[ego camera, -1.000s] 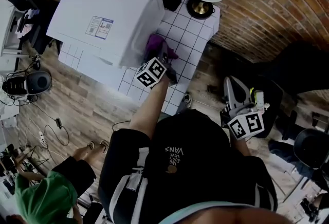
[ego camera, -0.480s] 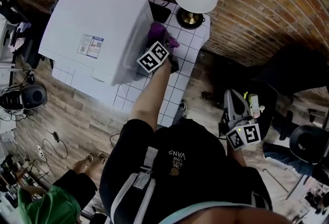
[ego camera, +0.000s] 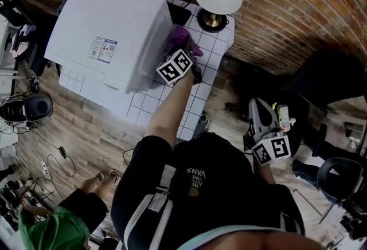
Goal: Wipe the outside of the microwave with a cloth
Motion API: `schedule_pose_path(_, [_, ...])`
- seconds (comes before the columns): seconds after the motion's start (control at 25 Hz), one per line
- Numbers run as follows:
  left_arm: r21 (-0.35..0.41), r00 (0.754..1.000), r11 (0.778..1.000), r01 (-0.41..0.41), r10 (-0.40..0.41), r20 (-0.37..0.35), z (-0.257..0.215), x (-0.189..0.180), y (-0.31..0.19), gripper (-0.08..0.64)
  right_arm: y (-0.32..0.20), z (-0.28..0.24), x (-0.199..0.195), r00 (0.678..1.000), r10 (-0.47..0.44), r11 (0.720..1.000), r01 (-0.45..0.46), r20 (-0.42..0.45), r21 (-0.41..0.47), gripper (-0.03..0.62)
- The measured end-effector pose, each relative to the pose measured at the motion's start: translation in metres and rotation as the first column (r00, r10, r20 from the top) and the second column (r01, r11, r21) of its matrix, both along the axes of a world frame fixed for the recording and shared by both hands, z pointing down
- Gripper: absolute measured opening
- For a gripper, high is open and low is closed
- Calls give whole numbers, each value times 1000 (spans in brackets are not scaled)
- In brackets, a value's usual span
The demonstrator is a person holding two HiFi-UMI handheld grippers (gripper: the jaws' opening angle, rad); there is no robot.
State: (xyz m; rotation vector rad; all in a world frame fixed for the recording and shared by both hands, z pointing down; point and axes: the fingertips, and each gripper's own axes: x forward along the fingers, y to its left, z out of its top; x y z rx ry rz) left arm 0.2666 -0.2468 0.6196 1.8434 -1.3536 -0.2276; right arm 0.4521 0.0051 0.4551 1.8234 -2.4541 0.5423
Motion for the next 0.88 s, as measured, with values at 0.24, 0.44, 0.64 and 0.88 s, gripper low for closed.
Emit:
schedule_pose_path(0.24, [83, 997, 994, -65, 61, 52, -23, -2, 45, 141, -4, -2, -18, 997, -79, 997, 79, 4, 19, -2])
schedule_pose_path(0.44, [162, 986, 978, -128, 107, 130, -47, -13, 100, 141, -11, -8, -41, 985, -172, 984, 171, 22, 53, -2])
schedule_pose_path(0.64, [221, 963, 957, -189, 136, 233, -70, -41, 162, 141, -20, -12, -76, 960, -278, 958, 275, 34, 86, -2])
schedule_pose_path(0.88, [289, 945, 929, -232, 144, 295, -100, -98, 203, 141, -29, -30, -119, 954, -298, 945, 293, 15, 145, -2])
